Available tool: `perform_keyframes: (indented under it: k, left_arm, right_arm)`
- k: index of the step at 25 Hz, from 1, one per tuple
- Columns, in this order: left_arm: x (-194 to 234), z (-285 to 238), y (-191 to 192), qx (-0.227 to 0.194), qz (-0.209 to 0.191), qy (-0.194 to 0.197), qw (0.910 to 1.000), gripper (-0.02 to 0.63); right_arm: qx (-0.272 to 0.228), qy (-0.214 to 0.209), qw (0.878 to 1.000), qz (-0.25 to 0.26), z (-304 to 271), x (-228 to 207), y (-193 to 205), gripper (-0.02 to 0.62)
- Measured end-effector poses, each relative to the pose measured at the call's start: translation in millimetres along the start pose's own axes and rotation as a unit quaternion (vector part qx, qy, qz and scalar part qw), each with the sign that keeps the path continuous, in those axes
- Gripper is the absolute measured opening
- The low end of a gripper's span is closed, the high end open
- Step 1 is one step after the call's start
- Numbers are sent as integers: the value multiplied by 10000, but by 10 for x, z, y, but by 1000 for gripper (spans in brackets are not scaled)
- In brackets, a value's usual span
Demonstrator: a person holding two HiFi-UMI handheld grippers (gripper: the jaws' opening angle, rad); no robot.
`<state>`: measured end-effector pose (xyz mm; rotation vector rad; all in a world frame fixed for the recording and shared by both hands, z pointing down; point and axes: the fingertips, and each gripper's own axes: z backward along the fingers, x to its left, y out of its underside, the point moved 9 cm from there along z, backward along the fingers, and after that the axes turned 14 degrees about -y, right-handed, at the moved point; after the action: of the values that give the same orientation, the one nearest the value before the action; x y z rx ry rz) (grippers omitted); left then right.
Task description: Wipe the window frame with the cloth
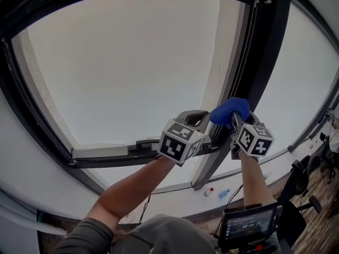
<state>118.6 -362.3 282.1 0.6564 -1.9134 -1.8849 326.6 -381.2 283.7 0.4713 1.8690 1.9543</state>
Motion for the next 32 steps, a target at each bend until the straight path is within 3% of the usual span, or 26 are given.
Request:
perform_keyframes:
  k: [15,32]
  left_arm:
    - [-97,-164,-790,-597,-320,72,9977,9]
    - [35,-306,-1602,-1188,-348,203,9921,9]
  right_arm:
    - [-431,-51,9987,273,-44,38,-841,123]
    - [-1200,9,9905,677,-153,-9,-1850,123]
